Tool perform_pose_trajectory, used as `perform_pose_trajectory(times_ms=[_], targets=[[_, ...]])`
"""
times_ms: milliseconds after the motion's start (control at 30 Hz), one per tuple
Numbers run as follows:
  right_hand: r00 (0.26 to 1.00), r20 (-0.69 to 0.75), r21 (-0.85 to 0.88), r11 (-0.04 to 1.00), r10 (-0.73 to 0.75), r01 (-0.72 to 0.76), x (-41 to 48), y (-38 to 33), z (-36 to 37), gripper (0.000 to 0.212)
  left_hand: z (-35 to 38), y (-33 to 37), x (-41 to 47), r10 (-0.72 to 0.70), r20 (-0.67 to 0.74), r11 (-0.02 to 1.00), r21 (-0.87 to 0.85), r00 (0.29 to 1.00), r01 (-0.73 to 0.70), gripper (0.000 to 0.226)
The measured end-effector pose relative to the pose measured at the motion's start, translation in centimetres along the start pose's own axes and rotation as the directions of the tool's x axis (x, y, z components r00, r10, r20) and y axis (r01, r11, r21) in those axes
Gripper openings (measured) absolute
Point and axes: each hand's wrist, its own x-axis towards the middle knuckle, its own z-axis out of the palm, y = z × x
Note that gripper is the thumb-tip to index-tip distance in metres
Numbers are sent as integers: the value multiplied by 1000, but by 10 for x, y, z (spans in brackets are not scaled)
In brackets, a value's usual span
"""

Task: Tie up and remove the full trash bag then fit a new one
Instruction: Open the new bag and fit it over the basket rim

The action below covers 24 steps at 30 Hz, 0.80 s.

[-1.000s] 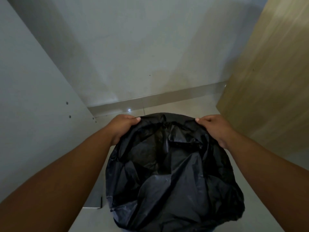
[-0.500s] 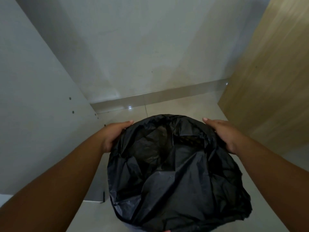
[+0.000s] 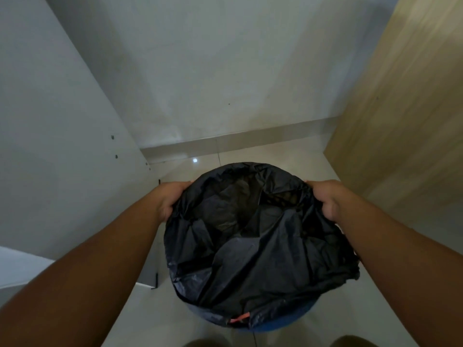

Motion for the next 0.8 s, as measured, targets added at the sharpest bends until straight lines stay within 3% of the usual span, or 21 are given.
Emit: perform_pose_trajectory(times_ms=[67, 200, 400, 533, 633, 700, 733, 800], targets=[[999, 54, -3, 1000, 6, -6, -1, 5, -5, 46, -7, -8, 1, 68, -31, 997, -25, 997, -68, 45], [987, 28, 34, 987, -160, 159, -10, 18, -20, 53, -19, -27, -7, 216, -105, 976, 3, 971, -217, 47], [946, 40, -81, 942, -322, 325, -39, 34, -30, 41, -16, -50, -26, 245, -142, 969, 19, 959, -245, 43], [947, -113, 95, 946, -300, 311, -35, 40, -17, 26, -8, -52, -30, 289, -219, 957, 53, 932, -285, 43], [927, -253, 188, 926, -276, 327, -18, 46, -8, 27, 5, -50, -33, 360, -304, 932, 78, 882, -353, 37], [945, -248, 268, 922, -214, 279, -2, 47, -13, 19, 12, -47, -32, 368, -332, 926, 46, 868, -375, 35], [961, -220, 322, 917, -169, 235, 3, 47, -18, 20, 15, -44, -31, 362, -331, 926, 21, 872, -377, 34], [973, -179, 414, 886, -145, 208, 13, 49, -31, 46, 18, -37, -31, 351, -315, 924, -37, 882, -381, 30]])
